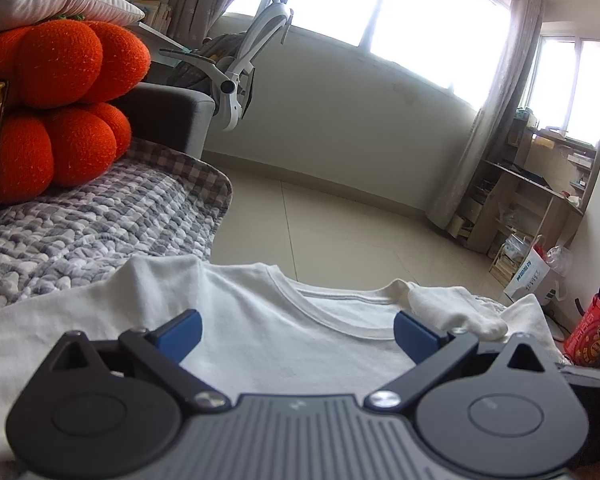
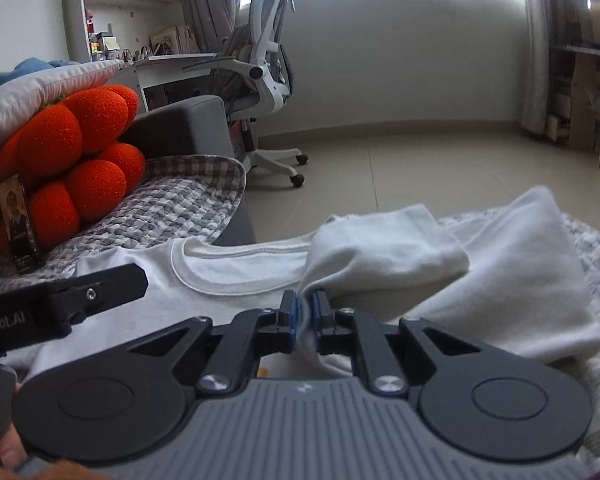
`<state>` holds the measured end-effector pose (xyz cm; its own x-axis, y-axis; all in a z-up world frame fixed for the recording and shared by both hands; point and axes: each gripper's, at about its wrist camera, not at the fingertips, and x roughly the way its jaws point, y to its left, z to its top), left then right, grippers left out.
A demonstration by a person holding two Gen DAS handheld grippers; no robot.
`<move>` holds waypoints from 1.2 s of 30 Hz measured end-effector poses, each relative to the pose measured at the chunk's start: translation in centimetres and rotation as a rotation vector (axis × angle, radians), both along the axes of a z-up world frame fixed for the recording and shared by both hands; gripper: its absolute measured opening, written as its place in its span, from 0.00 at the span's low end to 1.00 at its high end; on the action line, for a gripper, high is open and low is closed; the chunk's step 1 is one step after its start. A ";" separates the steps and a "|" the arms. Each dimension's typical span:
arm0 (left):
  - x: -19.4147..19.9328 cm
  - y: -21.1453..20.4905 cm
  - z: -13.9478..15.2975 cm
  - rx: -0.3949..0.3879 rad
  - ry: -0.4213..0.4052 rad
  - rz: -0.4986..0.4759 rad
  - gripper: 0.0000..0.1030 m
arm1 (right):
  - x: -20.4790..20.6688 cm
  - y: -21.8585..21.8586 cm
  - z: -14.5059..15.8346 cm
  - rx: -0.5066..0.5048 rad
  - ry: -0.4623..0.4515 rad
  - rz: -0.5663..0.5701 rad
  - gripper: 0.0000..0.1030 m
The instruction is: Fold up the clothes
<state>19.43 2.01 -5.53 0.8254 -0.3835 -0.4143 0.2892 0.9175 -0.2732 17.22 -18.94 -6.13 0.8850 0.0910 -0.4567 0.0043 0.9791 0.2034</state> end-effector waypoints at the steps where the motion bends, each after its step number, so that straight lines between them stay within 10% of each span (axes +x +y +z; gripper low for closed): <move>1: 0.0 0.0 0.0 0.002 0.000 -0.002 0.99 | 0.1 0.0 -0.2 0.014 0.014 0.008 0.12; 6: 0.2 -0.1 -0.1 0.007 0.009 -0.011 0.99 | -0.1 -0.1 -0.8 0.086 0.058 0.056 0.19; 10: 0.2 0.0 -0.2 -0.002 0.015 -0.011 0.99 | -0.8 -0.2 -0.6 0.145 0.055 0.103 0.59; 14: 0.3 0.4 -0.2 -0.023 0.021 -0.001 0.99 | -1.3 0.5 -0.1 0.128 0.063 0.143 0.69; 23: 0.3 0.5 -0.2 -0.033 0.022 0.009 0.99 | -1.7 -0.3 1.9 0.177 0.130 0.204 0.70; 36: -0.3 -1.3 1.6 0.015 0.031 -0.017 0.99 | -3.2 -9.3 4.7 0.499 -0.009 0.089 0.70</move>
<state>19.12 0.68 -3.97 0.8057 -0.3905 -0.4454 0.2962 0.9167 -0.2680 14.05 -28.19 -1.44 0.8674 0.3715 -0.3309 -0.0784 0.7589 0.6465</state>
